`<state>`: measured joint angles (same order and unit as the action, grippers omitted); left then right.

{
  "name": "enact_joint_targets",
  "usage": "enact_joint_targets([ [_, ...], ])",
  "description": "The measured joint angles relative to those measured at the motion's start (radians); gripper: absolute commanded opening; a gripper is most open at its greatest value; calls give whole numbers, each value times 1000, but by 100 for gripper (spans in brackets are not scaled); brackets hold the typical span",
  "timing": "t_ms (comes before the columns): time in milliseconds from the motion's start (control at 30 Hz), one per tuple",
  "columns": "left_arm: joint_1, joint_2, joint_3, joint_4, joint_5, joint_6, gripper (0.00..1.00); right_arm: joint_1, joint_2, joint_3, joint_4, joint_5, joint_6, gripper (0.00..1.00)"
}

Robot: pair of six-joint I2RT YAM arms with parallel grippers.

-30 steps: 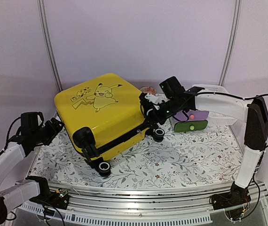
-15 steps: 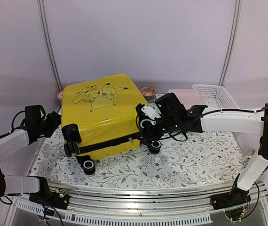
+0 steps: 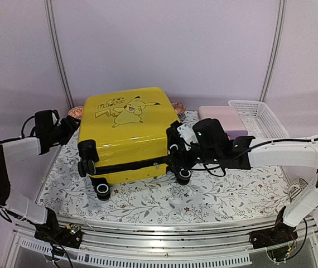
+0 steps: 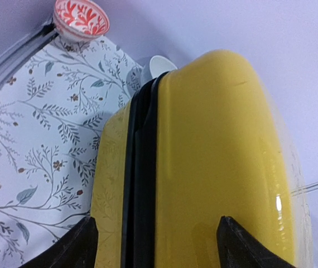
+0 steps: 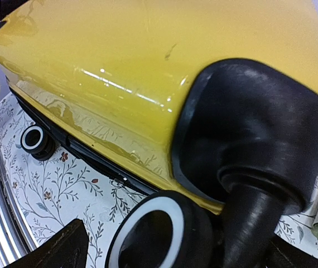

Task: Open, take out, and arrange the luggage
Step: Adjust the luggage at the center of the board.

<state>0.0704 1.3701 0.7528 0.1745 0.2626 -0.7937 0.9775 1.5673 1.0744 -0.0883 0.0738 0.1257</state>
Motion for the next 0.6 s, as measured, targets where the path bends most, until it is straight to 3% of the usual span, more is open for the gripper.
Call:
enact_joint_targets([
  [300,-39,-152,19,-80,0,100,77,13,-219,-186,117,148,53,95],
  [600,-77,-537,-34,-360,25,214,77,103,-328,-414,238,288,102,93],
])
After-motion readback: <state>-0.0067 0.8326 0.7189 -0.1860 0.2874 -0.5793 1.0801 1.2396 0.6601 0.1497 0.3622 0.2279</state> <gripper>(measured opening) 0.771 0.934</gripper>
